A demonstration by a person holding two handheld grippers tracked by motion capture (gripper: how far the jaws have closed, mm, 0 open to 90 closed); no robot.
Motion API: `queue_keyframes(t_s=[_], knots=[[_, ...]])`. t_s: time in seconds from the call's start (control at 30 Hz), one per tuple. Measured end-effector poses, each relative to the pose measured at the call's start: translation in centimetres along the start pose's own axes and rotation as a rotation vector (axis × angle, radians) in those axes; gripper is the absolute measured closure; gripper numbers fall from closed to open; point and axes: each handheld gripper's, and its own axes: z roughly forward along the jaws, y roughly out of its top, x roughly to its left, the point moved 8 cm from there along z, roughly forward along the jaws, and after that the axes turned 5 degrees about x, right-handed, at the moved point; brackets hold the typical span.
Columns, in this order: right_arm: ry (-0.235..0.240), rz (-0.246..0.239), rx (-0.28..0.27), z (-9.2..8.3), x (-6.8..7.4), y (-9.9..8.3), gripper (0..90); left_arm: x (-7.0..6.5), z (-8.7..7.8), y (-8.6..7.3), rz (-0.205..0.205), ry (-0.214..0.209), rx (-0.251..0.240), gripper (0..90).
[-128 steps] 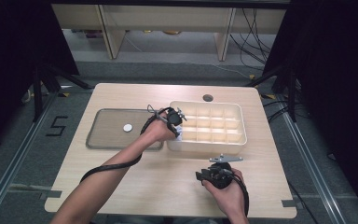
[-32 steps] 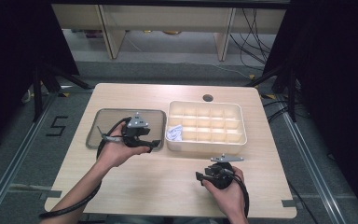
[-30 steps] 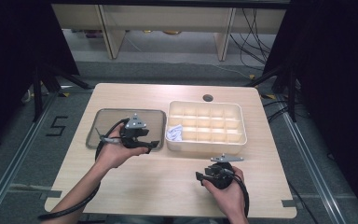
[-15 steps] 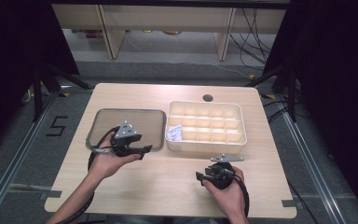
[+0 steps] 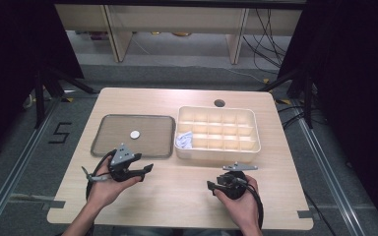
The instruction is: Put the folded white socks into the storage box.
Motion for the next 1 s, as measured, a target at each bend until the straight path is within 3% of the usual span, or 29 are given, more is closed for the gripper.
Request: queue_keyframes(t_s=[0.07,0.1,0.27,0.43,0.6,0.67,0.73,0.8,0.87,1.0], knots=[[-0.002,0.003,0.000,0.0,0.0,0.0,54.8,-0.1,0.0,-0.7,-0.022,-0.002,-0.010,39.1],[0.000,0.034,0.023,-0.1,0.1,-0.2,54.8,-0.1,0.0,-0.9,-0.027,-0.008,-0.015,39.1],[-0.010,0.023,0.030,0.0,0.0,-0.3,54.7,-0.5,0.4,-2.6,-0.060,0.002,-0.043,39.3],[0.004,0.012,0.004,0.1,0.0,-0.2,54.7,-0.8,0.7,-3.3,-0.047,0.006,-0.054,39.2],[-0.007,0.010,0.007,0.2,-0.3,-0.3,54.6,-1.0,1.0,-3.7,-0.049,0.001,-0.062,39.1],[-0.004,0.036,0.023,0.1,-0.1,-0.4,54.6,-1.0,1.0,-3.8,-0.048,0.001,-0.062,39.1],[-0.012,0.010,0.015,0.1,-0.4,-0.4,54.6,-1.1,1.0,-3.8,-0.054,-0.005,-0.060,38.9],[-0.017,0.036,0.032,0.1,-0.4,-0.5,54.6,-1.1,1.1,-4.0,-0.057,0.000,-0.055,38.9],[-0.013,0.007,0.014,0.2,-0.4,-0.4,54.5,-1.1,1.1,-4.0,-0.060,-0.001,-0.056,38.8],[-0.009,0.016,0.020,0.3,-0.3,-0.4,54.4,-1.1,1.0,-3.9,-0.058,0.000,-0.057,38.9]])
